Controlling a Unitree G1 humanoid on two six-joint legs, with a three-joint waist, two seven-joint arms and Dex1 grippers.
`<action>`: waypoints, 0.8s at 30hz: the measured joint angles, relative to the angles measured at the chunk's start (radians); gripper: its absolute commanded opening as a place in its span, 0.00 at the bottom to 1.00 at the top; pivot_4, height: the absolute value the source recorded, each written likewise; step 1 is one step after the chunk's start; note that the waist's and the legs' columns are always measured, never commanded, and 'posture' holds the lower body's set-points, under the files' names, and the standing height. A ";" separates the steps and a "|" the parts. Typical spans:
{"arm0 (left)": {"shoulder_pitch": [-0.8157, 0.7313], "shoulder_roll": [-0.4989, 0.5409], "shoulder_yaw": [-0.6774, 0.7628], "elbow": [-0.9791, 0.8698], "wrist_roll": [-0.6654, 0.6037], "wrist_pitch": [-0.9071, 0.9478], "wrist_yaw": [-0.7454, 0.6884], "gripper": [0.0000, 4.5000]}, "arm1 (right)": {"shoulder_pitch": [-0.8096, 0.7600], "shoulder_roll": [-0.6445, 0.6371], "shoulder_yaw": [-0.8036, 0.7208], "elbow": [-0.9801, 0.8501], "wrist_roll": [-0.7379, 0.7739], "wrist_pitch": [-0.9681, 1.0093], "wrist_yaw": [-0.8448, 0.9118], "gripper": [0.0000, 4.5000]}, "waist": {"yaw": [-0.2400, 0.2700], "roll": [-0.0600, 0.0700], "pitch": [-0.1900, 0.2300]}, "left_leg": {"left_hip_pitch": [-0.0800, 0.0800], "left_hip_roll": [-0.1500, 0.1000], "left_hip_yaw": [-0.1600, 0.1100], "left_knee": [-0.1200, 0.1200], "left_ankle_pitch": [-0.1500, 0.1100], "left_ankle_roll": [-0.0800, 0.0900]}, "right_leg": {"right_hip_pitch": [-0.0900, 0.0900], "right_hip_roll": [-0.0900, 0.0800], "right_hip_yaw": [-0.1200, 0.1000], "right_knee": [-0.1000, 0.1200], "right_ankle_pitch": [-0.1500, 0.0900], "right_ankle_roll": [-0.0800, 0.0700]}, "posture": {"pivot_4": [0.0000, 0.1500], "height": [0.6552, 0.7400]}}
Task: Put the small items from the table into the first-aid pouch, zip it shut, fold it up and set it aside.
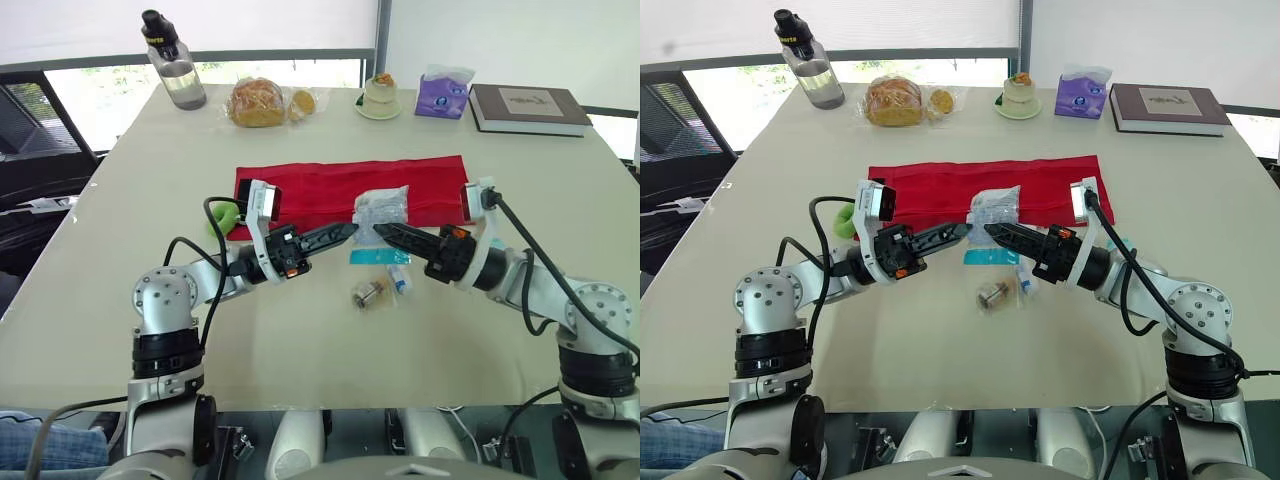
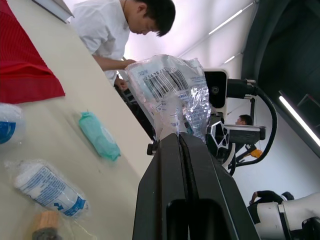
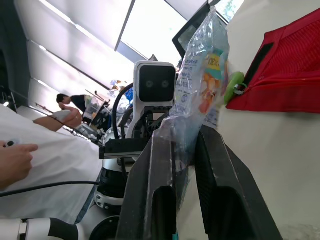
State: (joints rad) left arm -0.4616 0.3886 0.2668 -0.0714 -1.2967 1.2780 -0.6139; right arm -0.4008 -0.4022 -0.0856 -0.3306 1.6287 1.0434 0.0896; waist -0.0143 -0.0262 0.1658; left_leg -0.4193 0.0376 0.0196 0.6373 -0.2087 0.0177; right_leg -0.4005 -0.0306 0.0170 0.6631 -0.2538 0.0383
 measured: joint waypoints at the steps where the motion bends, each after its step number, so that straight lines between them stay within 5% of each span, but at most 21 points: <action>1: 0.002 0.001 0.000 0.000 0.000 0.000 0.000 0.00 | 0.001 -0.001 0.001 0.000 0.000 0.000 0.000 0.01 | 0.000 0.000 0.000 | 0.000 0.000 0.000 0.000 0.000 0.000 | 0.000 0.000 0.000 0.000 0.000 0.000 | 1.00 1.00; 6: 0.037 0.052 -0.011 -0.038 0.037 -0.032 -0.003 0.00 | 0.008 -0.023 0.023 0.002 -0.035 -0.002 0.001 0.01 | 0.001 0.000 0.000 | -0.001 0.000 0.000 0.000 0.000 0.000 | -0.001 0.000 0.000 0.000 0.000 0.000 | 1.00 1.00; 10: 0.043 0.094 -0.008 -0.045 0.092 -0.092 -0.013 0.25 | 0.019 -0.033 0.023 0.003 -0.058 -0.003 0.012 0.00 | 0.001 0.000 0.000 | -0.002 0.000 0.000 0.000 0.000 0.000 | -0.002 0.000 0.000 0.000 0.000 0.000 | 1.00 1.00; 16: 0.041 0.242 -0.001 -0.019 0.330 -0.321 -0.049 0.97 | 0.066 -0.065 0.003 0.002 -0.087 -0.026 0.030 0.00 | 0.001 0.000 0.000 | -0.012 0.000 0.000 0.000 0.000 0.000 | -0.011 0.000 0.000 0.000 0.000 0.000 | 1.00 1.00; 24: 0.026 0.381 -0.162 0.143 0.844 -0.809 -0.080 0.99 | 0.092 -0.061 -0.003 -0.007 -0.112 -0.057 0.037 0.00 | 0.004 0.000 0.000 | -0.012 0.000 0.001 -0.001 0.000 0.000 | -0.011 -0.001 0.000 -0.001 0.000 0.000 | 1.00 1.00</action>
State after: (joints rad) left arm -0.4351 0.7699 0.1051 0.0718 -0.4530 0.4688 -0.6939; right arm -0.3089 -0.4632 -0.0887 -0.3372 1.5168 0.9864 0.1266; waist -0.0106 -0.0260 0.1660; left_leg -0.4317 0.0377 0.0210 0.6366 -0.2087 0.0178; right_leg -0.4118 -0.0312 0.0170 0.6622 -0.2536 0.0381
